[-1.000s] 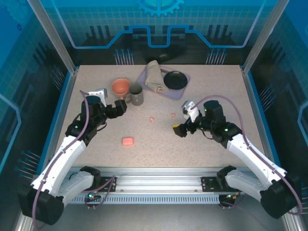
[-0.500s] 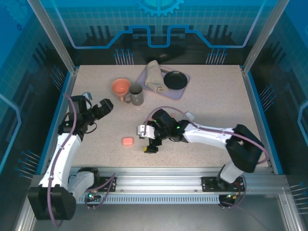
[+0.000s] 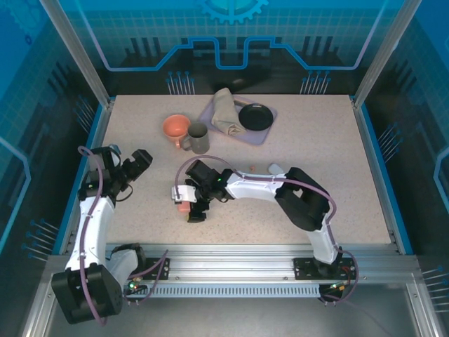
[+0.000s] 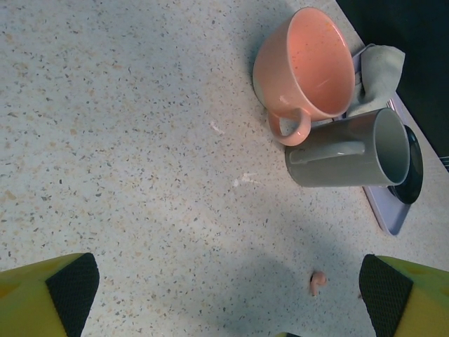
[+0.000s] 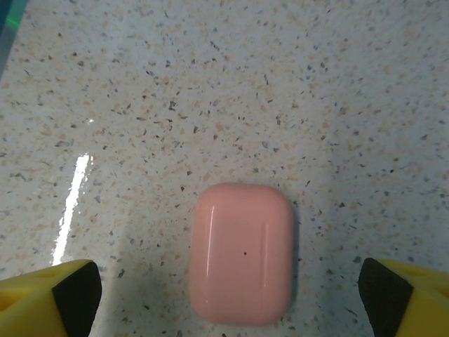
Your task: Insert the wireless bluetooth earbuds into the charging case
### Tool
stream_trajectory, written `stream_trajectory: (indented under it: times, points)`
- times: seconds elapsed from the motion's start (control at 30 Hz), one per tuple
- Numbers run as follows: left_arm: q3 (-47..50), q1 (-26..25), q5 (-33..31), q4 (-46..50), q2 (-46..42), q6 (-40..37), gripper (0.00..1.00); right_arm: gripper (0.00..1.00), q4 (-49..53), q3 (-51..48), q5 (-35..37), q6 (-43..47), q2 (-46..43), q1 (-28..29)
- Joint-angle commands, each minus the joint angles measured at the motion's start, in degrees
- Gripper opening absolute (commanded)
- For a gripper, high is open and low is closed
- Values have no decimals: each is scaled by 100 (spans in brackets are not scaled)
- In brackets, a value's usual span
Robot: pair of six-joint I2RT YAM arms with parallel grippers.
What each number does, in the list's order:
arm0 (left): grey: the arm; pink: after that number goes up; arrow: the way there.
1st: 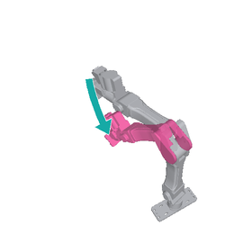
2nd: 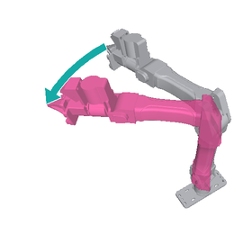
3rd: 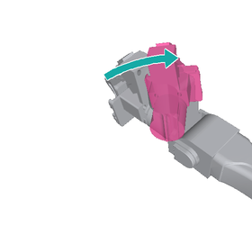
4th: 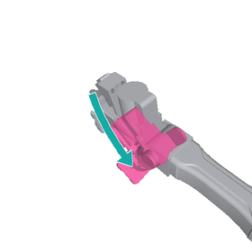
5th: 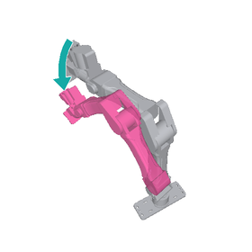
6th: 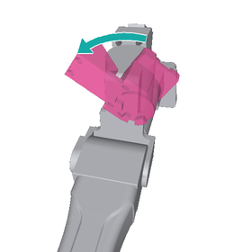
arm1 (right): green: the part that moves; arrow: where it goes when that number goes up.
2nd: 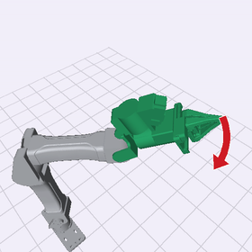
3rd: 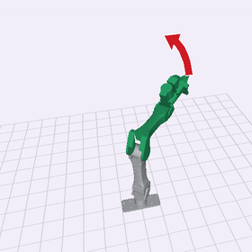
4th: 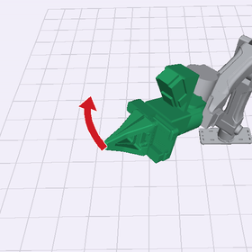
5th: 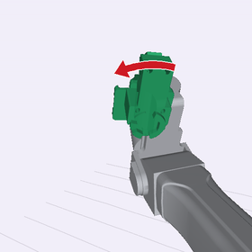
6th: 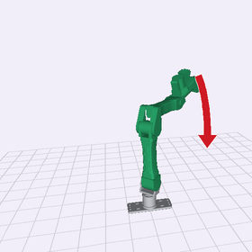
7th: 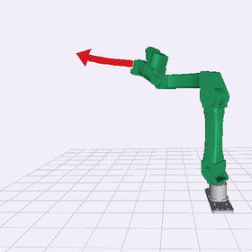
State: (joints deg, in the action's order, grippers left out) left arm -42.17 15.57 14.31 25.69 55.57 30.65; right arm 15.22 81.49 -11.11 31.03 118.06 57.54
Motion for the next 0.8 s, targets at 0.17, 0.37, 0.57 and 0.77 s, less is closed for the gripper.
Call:
stream_trajectory:
  times: [0.17,0.37,0.57,0.77]
  points:
    - [85,77,203,32,6,15,99,94,961,659,272,-301,569,64]
    - [73,77,221,23,24,25,99,84,1180,891,213,-341,816,73]
    - [79,82,207,41,-21,20,99,77,1379,1202,120,-470,1042,73]
    - [70,82,196,45,-20,11,99,73,1483,1393,40,-510,1173,69]
